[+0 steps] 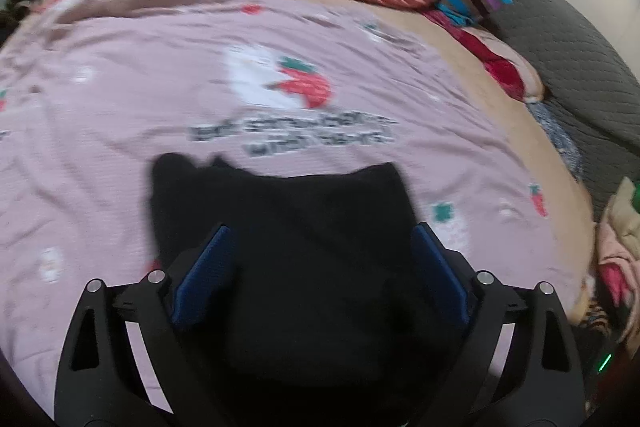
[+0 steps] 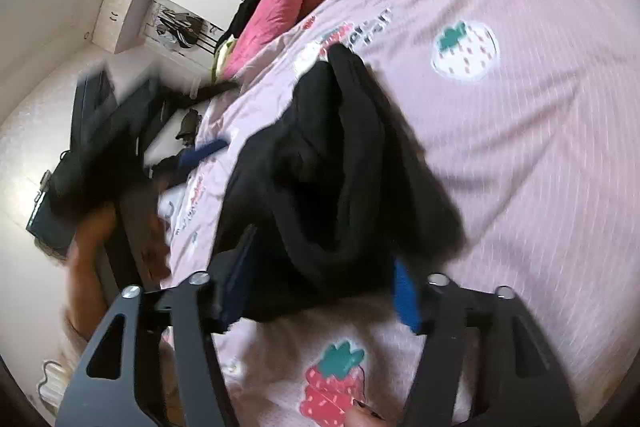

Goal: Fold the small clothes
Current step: 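Lift the sweater edge with both tools and fold it over onto itself, then open the right tool to release the folded sweater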

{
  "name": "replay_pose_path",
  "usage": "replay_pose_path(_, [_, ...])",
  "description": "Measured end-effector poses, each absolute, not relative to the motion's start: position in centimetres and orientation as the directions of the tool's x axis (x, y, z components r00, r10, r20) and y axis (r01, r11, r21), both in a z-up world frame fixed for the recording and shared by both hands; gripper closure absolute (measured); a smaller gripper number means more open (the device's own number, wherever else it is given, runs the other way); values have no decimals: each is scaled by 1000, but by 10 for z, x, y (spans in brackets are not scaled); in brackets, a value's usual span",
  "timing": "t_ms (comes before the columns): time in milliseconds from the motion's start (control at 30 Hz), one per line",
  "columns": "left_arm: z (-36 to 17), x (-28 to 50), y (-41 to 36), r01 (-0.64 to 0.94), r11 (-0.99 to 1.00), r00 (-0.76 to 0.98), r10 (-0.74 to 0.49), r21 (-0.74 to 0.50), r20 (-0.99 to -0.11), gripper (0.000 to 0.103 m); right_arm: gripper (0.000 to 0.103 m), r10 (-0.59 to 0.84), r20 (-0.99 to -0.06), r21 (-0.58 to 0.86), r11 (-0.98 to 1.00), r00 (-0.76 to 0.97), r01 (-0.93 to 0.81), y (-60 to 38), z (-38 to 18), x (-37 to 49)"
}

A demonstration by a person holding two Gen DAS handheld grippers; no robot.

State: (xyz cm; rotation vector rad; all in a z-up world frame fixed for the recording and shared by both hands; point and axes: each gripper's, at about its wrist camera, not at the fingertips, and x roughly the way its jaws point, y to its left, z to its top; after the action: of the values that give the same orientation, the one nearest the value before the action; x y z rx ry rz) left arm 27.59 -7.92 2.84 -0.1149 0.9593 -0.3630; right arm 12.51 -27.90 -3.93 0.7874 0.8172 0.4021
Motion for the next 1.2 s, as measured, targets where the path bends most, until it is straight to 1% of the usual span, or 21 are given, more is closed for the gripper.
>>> replay_pose_path(33, [27, 271, -66, 228, 943, 534, -328, -241, -780, 19, 37, 603, -495, 757, 653, 626, -30, -281, -36, 131])
replay_pose_path(67, [25, 267, -57, 214, 947, 541, -318, -238, -778, 19, 27, 619, -507, 757, 652, 600, -34, -280, -34, 141])
replay_pose_path(100, [22, 263, -50, 200, 951, 545, -308, -236, -780, 19, 21, 638, -513, 759, 650, 574, -43, -278, -32, 149])
replay_pose_path(233, [5, 247, -31, 173, 964, 541, -265, -203, -798, 19, 21, 657, -559, 736, 674, 505, -62, -271, -32, 184])
replay_pose_path(333, [-6, 241, -27, 170, 962, 523, -270, -212, -808, 19, 22, 638, -600, 704, 707, 483, -59, -264, -30, 201])
replay_pose_path(400, [-13, 238, -28, 173, 963, 517, -269, -208, -813, 18, 35, 605, -640, 662, 747, 473, -61, -261, -29, 208])
replay_pose_path(433, [-15, 236, -28, 174, 963, 518, -269, -208, -812, 18, 39, 594, -654, 645, 762, 468, -64, -260, -28, 213])
replay_pose_path(467, [-16, 235, -29, 175, 962, 518, -271, -210, -811, 18, 56, 572, -674, 613, 786, 467, -80, -261, -28, 215])
replay_pose_path(500, [-16, 235, -30, 173, 962, 518, -273, -213, -811, 18, 76, 564, -685, 593, 799, 462, -96, -263, -27, 217])
replay_pose_path(533, [-17, 235, -30, 171, 960, 513, -280, -222, -812, 18, 82, 555, -692, 575, 810, 461, -114, -260, -26, 221])
replay_pose_path(600, [-15, 232, -33, 180, 957, 515, -288, -227, -807, 18, 85, 550, -677, 537, 824, 490, -184, -257, -11, 215])
replay_pose_path(633, [-13, 230, -35, 187, 956, 519, -290, -224, -804, 18, 85, 542, -660, 499, 834, 520, -237, -255, 1, 208])
replay_pose_path(700, [-14, 227, -40, 204, 951, 517, -305, -232, -800, 18, 85, 513, -655, 447, 855, 556, -262, -255, 6, 206])
replay_pose_path(800, [-22, 225, -47, 216, 945, 487, -324, -247, -811, 18, 85, 438, -723, 391, 897, 534, -207, -257, -18, 214])
replay_pose_path(867, [-24, 222, -49, 221, 941, 482, -332, -255, -811, 18, 84, 434, -728, 400, 898, 531, -185, -261, -32, 213])
replay_pose_path(933, [-24, 220, -50, 220, 943, 485, -328, -250, -810, 18, 80, 444, -715, 427, 889, 540, -167, -268, -33, 207])
replay_pose_path(1167, [-21, 217, -48, 222, 945, 486, -322, -241, -813, 18, 59, 420, -714, 435, 893, 560, -115, -273, -26, 195])
replay_pose_path(1200, [-20, 216, -48, 221, 945, 487, -320, -240, -813, 18, 57, 418, -714, 437, 893, 561, -109, -274, -26, 192])
